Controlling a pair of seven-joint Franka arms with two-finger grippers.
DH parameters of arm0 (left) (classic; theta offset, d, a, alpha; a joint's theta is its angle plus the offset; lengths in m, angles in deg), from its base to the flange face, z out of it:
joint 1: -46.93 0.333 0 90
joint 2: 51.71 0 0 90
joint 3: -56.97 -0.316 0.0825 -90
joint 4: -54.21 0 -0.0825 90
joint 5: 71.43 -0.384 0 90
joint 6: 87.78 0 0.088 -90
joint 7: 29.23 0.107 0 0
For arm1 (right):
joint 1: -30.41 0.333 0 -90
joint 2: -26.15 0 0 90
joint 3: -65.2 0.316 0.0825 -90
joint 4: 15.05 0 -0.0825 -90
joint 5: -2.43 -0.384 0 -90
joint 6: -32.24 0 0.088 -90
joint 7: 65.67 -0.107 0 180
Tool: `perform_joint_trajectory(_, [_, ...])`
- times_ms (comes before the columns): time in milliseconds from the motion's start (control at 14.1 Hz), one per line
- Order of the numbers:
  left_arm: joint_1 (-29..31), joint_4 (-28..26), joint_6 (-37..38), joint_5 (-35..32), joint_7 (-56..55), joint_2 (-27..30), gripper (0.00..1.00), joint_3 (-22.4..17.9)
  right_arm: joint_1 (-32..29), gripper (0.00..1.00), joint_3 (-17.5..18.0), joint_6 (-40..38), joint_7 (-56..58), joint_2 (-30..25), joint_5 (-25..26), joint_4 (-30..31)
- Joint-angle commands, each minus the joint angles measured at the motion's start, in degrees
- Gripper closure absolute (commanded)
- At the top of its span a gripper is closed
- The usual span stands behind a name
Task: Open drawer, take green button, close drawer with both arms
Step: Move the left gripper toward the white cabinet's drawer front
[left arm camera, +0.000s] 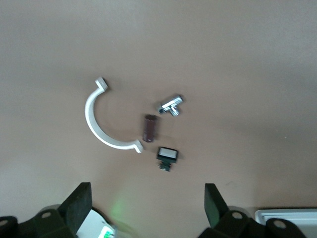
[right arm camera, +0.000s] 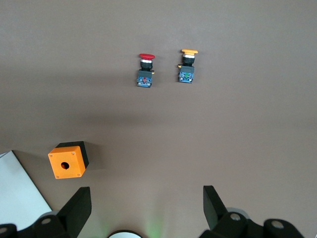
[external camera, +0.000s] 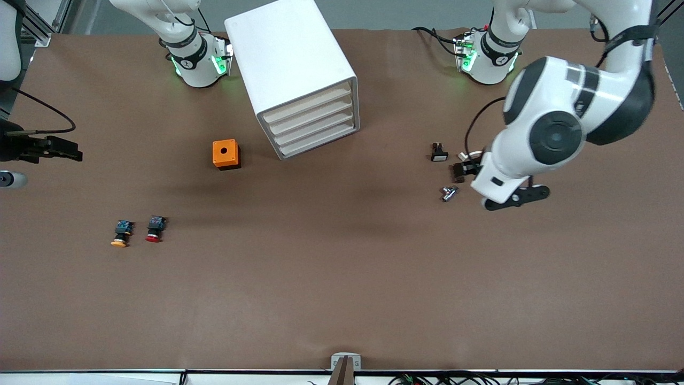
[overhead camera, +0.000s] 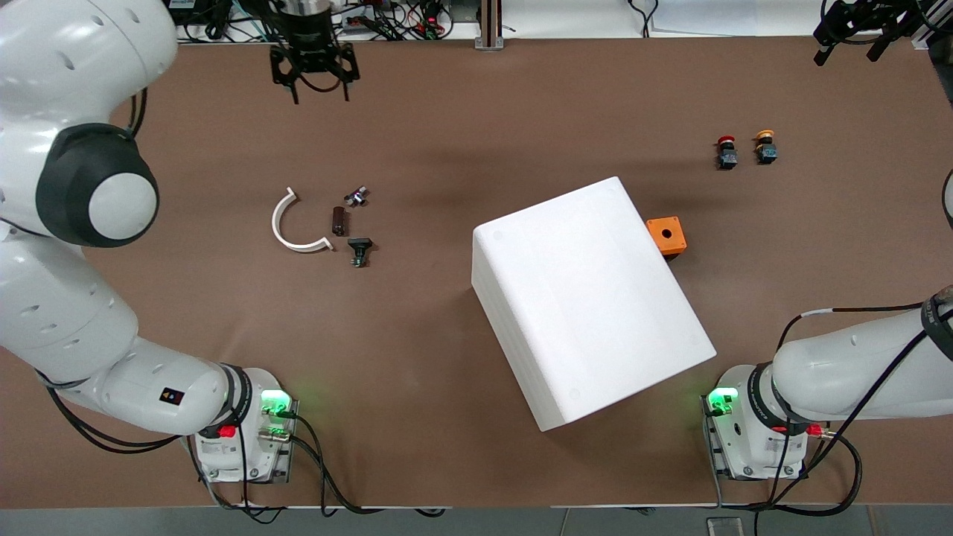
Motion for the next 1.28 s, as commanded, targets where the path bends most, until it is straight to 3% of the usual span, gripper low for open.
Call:
perform_joint_trajectory(0, [-3.41,3.36,1.42,3.97,-10.76,-3.83,0.0,-0.32,-0.01,0.0,0.59,-0.8,-0.13,0.41,0.78,-1.93])
perform_joint_trajectory(213, [-5.96,8.1,1.34,11.54,-26.05,-9.45,0.0,-0.41,-0.01,0.0,0.68,-1.15,-3.1,0.41,-0.19,-1.93])
perform_joint_trajectory(497, [-9.39,9.69,-3.39,16.99,-41.88,-15.34,0.0,-0.41,2.61,0.0,0.86,-2.73,-15.05,0.24,-0.54,-1.93])
perform_joint_trajectory(709, [-9.4,10.66,-5.6,24.28,-56.38,-19.3,0.0,-0.32,3.07,0.0,0.68,-3.0,-16.39,0.15,-2.81,-1.84])
perform_joint_trajectory(1206, [-8.78,12.33,-5.61,39.23,-73.03,-27.48,0.0,-0.23,2.01,0.0,0.42,-2.73,-16.3,0.32,-2.65,-1.84])
